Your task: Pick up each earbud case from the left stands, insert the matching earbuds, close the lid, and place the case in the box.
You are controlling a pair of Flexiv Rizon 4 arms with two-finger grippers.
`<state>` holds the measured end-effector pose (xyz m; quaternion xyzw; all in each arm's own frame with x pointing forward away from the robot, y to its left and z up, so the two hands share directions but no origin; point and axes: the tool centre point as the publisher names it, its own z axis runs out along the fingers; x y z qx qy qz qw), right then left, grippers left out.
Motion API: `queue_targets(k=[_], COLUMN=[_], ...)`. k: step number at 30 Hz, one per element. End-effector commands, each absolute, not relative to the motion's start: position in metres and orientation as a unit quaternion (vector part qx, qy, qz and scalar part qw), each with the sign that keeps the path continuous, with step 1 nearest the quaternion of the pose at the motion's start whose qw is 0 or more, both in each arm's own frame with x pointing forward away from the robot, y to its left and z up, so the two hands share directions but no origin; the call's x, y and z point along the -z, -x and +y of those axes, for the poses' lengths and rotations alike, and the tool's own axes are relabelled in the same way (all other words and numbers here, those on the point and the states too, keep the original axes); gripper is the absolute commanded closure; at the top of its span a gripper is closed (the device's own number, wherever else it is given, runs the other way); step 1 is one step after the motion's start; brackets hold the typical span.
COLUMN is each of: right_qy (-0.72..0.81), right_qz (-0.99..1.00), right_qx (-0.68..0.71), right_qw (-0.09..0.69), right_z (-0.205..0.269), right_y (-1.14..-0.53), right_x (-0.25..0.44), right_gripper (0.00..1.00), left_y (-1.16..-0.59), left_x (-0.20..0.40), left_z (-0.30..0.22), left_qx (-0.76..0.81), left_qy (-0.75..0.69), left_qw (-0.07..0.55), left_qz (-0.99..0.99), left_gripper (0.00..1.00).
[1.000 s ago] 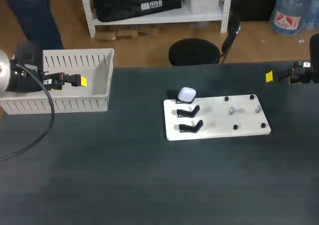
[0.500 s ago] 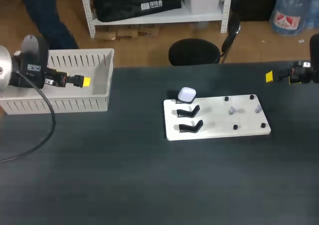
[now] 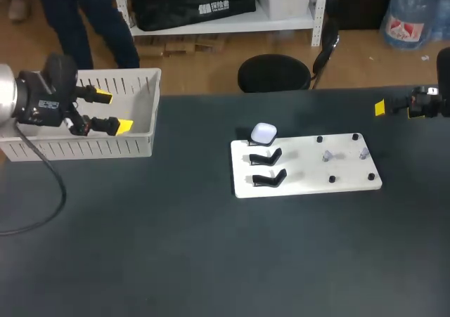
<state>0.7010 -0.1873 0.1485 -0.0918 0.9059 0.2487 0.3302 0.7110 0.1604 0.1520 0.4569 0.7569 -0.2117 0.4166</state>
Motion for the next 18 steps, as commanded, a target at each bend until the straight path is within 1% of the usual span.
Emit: queue_targets(k=[1,13,16,18], right_qy=[0.09,0.09,0.09,0.09], right_qz=[0.907,0.907,0.907,0.907], right_qx=[-0.246,-0.246,-0.246,-0.246], right_qw=[0.33,0.33,0.33,0.33], right_z=[-0.186,-0.186,-0.186,-0.186], right_y=[-0.701,-0.701,-0.701,-0.701], right_x=[-0.149,-0.149,-0.149,-0.149], right_gripper=[0.0,0.0,0.0,0.0], left_y=[-0.714,-0.714,-0.712,-0.713], left_x=[-0.15,-0.15,-0.143,-0.142], left_z=[0.165,0.165,0.148,0.137], left_qx=[0.271,0.271,0.268,0.266], left_qy=[-0.562,-0.562,-0.567,-0.561], left_qw=[0.419,0.419,0.402,0.406], left_qz=[0.659,0.659,0.668,0.67], left_gripper=[0.0,0.0,0.0,0.0])
